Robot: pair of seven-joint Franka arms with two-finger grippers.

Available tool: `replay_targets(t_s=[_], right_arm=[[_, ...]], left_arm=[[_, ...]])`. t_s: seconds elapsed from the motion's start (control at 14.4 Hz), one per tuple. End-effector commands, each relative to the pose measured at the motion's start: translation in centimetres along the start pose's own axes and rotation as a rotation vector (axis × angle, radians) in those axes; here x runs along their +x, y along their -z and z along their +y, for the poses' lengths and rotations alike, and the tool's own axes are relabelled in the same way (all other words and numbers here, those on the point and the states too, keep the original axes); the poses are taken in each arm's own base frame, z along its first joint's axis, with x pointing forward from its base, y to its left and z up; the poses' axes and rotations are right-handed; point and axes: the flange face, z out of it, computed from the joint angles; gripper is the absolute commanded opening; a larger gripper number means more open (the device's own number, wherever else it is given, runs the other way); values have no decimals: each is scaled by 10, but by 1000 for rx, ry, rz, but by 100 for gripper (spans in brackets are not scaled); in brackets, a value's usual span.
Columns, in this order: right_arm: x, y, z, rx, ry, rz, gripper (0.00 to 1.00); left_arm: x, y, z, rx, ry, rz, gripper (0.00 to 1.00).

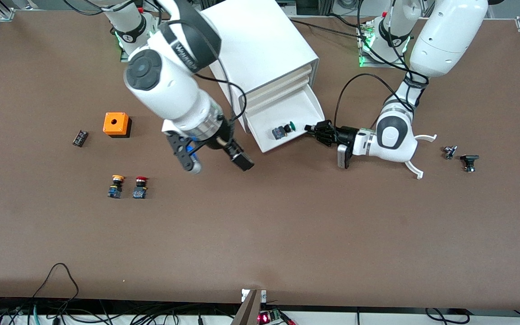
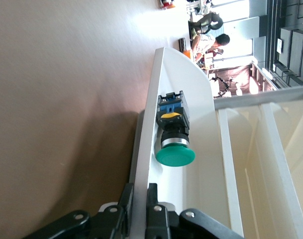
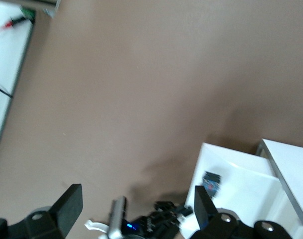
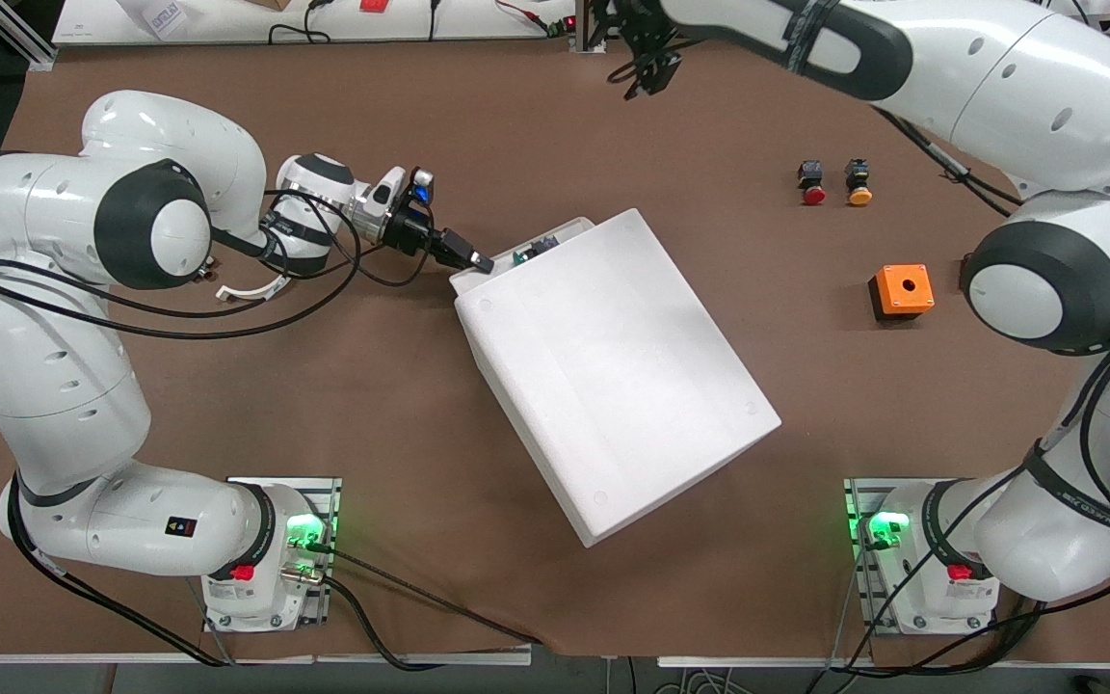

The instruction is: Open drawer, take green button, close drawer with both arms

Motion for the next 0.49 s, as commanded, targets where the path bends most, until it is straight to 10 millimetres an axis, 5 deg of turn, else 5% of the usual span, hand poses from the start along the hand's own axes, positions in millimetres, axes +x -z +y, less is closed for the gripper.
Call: replay_targets(t_s=[0.0, 0.07, 0.14, 0.42], right_arm=[[-39, -37, 8, -60, 46, 11, 99], [-52, -51, 11, -80, 34, 12, 99], [-60, -65, 14, -97, -10, 25, 99], [-88, -118, 27, -165, -16, 66, 99]], left_arm=[[21, 13, -6, 33, 38, 1, 0], [20, 13, -6, 34, 43, 0, 33], [20, 16, -7, 34, 42, 4, 99], [30, 44, 4, 53, 49, 21, 100]])
